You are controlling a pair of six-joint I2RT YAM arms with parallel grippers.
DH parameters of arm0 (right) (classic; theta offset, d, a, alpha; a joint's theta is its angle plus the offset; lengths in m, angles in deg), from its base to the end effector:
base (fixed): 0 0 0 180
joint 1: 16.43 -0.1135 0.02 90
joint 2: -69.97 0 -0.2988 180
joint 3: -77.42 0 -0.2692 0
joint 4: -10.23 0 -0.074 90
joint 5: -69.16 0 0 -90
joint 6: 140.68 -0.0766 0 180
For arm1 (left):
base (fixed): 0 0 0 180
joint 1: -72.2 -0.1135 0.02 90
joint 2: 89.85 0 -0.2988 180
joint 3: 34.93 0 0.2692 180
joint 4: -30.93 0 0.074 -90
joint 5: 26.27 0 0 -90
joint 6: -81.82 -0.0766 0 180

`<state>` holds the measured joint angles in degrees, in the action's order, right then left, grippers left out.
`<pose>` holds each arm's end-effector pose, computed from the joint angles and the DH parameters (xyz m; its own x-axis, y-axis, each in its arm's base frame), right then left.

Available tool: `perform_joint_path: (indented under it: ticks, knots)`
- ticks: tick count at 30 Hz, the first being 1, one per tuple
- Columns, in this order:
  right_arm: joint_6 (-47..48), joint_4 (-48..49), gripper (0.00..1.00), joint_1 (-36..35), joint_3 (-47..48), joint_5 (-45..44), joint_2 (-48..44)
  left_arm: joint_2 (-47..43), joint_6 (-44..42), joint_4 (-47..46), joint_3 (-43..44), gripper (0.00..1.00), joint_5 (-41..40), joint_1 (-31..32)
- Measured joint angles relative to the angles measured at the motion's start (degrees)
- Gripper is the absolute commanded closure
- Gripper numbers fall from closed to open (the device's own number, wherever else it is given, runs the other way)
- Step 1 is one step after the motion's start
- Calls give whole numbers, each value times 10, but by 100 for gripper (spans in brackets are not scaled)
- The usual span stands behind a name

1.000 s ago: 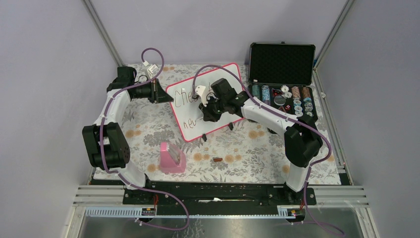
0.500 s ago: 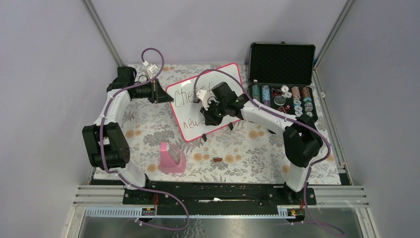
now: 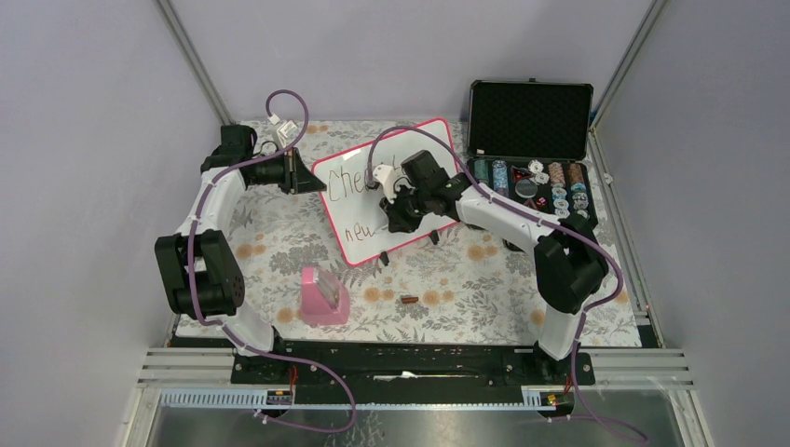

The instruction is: Write a sentence on the whiteboard

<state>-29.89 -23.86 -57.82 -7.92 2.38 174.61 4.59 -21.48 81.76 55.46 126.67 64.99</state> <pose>0.3284 0.3297 0.2555 -0.1967 -0.6082 -0.7690 -0.9520 0.3062 0.0013 0.3799 -0.0207 0.3034 -0.6859 0.0187 -0.7274 0.6257 0.5254 -0.5765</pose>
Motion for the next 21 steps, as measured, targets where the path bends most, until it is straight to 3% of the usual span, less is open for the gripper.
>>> perform_joint_path:
  ticks: [15,21]
  knots:
    - [0,-3,100,8,38,1,-1,0,0,0,0,99,0,0]
    - [0,-4,100,11,38,10,-19,-3,0,0,-1,85,-1,0]
